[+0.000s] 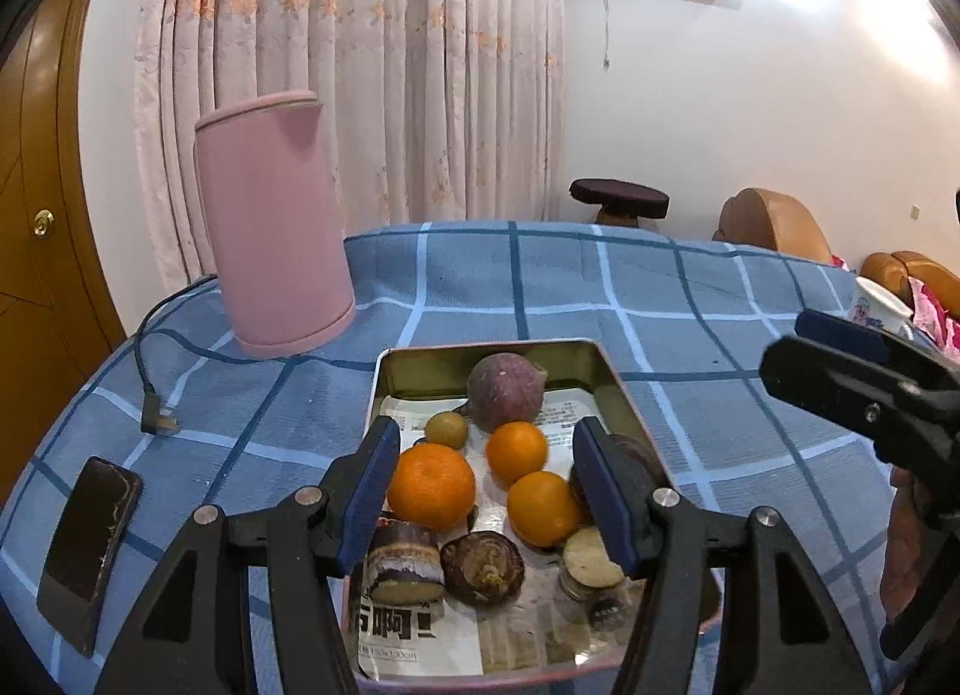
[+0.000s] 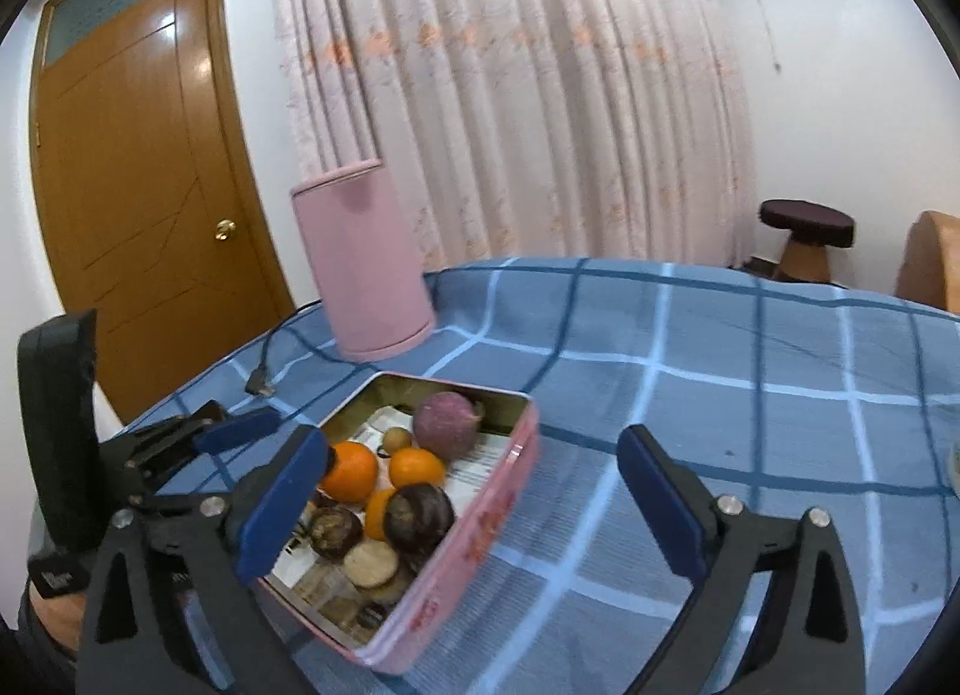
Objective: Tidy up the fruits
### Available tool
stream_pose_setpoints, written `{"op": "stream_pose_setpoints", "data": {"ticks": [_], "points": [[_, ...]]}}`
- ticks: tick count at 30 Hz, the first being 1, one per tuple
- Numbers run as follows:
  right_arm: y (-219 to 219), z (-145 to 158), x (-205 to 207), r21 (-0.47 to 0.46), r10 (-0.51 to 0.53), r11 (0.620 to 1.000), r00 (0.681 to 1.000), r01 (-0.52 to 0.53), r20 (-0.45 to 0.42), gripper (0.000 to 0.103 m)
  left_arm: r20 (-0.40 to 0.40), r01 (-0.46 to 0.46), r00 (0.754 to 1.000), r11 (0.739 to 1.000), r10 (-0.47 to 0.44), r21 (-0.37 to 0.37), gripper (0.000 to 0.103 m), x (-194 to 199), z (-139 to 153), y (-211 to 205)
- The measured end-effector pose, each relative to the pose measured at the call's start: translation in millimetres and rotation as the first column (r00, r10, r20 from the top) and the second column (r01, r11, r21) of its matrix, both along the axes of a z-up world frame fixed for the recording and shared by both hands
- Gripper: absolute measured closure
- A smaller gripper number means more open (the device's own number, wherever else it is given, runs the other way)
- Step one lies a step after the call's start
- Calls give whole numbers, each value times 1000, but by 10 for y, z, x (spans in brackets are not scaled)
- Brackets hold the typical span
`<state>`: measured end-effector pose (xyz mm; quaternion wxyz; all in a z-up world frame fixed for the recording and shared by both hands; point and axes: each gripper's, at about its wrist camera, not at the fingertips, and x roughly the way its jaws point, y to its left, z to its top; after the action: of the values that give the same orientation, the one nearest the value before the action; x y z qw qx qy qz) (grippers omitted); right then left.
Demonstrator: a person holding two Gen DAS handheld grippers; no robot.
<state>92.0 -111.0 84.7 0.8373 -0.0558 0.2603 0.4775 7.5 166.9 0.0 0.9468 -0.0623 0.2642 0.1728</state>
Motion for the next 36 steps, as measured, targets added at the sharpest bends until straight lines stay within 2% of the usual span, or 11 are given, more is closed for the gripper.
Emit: {"op": "stream_pose_setpoints", "data": {"ticks": [4, 7, 17, 36], "points": [[-173, 25, -63, -7, -44, 999, 998, 45, 34, 0, 14, 13, 1000, 1000, -13, 6, 40, -66, 62, -72], [-304, 26, -85, 3, -66, 998, 997, 66, 34, 0, 20, 15, 1000, 1000, -15, 8, 34, -90, 76, -107], [-582, 98, -149, 32, -116, 993, 993, 114, 40, 0, 25, 25, 999, 1000, -25, 15, 34, -143, 106, -211], [-733, 184, -356, 44, -138, 990, 987, 135, 79, 0, 30, 40, 999, 999, -42, 34, 34, -236, 177, -388]]}}
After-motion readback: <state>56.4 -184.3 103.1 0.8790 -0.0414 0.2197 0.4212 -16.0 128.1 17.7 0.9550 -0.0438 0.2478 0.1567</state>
